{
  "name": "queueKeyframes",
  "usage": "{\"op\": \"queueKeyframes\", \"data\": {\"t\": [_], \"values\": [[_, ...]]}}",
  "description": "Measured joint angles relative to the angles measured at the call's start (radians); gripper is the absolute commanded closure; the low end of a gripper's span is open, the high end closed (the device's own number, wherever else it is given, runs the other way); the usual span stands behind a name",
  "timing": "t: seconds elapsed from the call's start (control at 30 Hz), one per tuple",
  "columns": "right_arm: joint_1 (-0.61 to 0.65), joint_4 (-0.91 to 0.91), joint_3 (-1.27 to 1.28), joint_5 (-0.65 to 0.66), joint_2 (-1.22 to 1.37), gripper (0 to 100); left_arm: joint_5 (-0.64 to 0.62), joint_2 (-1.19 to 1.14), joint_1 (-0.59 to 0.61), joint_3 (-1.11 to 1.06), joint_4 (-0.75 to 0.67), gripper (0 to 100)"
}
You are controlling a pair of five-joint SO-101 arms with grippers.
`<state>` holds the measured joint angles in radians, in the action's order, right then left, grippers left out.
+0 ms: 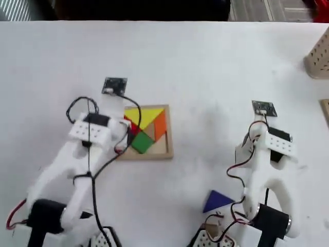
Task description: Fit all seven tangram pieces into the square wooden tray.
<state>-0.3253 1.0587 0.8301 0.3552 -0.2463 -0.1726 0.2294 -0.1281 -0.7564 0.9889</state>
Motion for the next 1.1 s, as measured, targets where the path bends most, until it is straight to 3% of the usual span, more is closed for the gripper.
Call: {"op": "queueKeyframes", "data": {"t": [0.1, 0.37, 0.57, 0.9, 1.07, 1.1], "values": [[0.000, 0.000, 0.006, 0.000, 0.000, 86.8, 0.040, 0.057, 0.000, -0.091, -0.075, 96], [0.000, -0.018, 0.020, 0.000, 0.000, 86.8, 0.049, 0.060, 0.000, -0.118, -0.103, 77], [0.000, -0.018, 0.020, 0.000, 0.000, 86.8, 0.049, 0.060, -0.020, -0.118, -0.052, 75], [0.000, -0.018, 0.020, 0.000, 0.000, 86.8, 0.049, 0.183, -0.021, -0.118, -0.031, 76], [0.000, -0.018, 0.020, 0.000, 0.000, 86.8, 0.051, 0.183, 0.031, -0.118, -0.055, 100], [0.000, -0.018, 0.020, 0.000, 0.000, 86.8, 0.051, 0.183, 0.041, -0.118, -0.072, 97]]}}
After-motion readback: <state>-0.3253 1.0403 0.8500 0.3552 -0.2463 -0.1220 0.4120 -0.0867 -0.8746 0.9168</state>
